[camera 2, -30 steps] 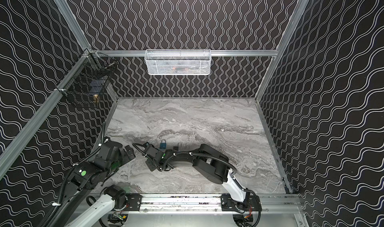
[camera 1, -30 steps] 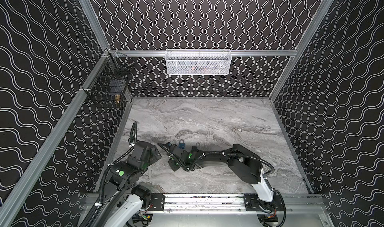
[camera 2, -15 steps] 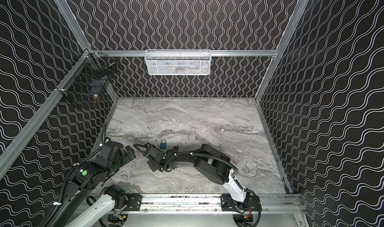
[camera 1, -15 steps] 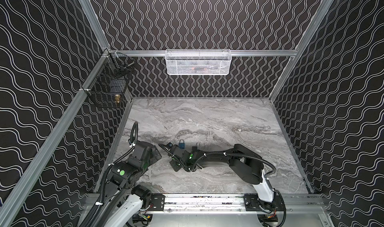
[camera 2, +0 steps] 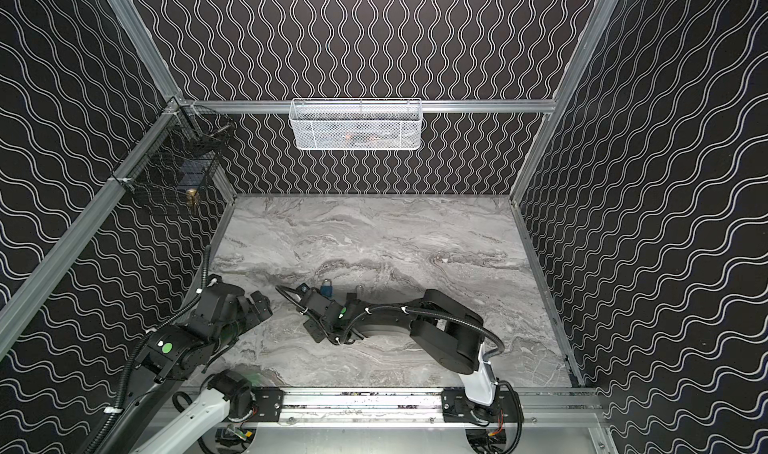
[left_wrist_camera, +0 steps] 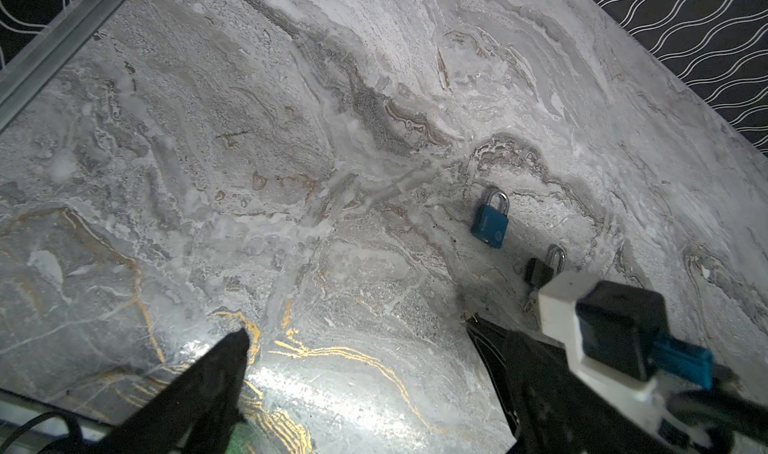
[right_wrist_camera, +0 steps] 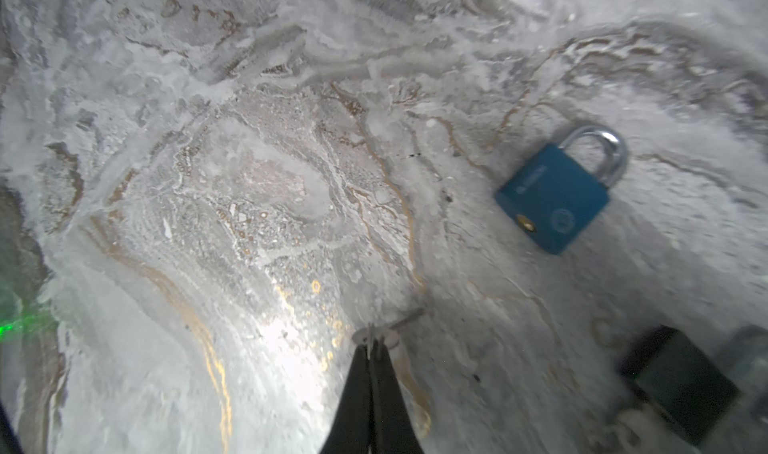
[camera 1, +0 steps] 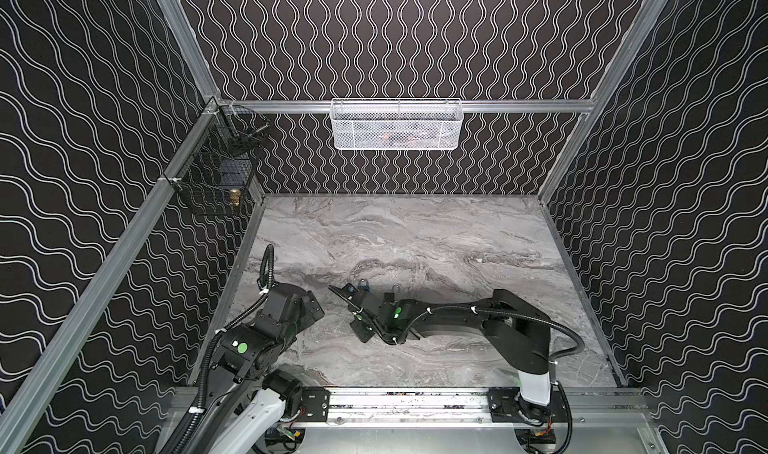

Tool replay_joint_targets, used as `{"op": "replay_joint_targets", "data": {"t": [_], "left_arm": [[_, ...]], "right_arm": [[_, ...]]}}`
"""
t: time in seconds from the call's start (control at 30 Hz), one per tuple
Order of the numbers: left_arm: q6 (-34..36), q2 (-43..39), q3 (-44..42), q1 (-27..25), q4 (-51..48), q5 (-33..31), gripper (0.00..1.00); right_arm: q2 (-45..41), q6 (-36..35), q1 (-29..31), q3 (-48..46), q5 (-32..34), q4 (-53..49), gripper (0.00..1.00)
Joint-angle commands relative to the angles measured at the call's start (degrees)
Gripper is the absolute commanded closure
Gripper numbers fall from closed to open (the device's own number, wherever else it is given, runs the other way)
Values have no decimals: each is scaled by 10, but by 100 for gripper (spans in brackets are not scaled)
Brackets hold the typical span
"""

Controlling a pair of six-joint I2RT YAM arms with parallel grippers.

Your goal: Unlock with the key

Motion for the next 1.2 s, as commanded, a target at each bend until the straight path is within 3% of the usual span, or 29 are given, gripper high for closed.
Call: {"op": "replay_joint_targets", "data": {"t": [0.0, 0.37, 0.63, 1.17], "left_arm": [[11, -1, 5, 1, 23, 17, 1], [46, 9, 15, 1, 92, 68, 1], [89, -8, -23, 1, 200, 145, 6], [219, 21, -95, 1, 430, 301, 23]], "right_arm": [[-35, 7, -8, -17, -5, 28, 100], [-143, 61, -57, -57, -67, 19, 100], [-201, 111, -95, -72, -110, 8, 100], [-282, 156, -142, -48, -136, -76, 100]]}}
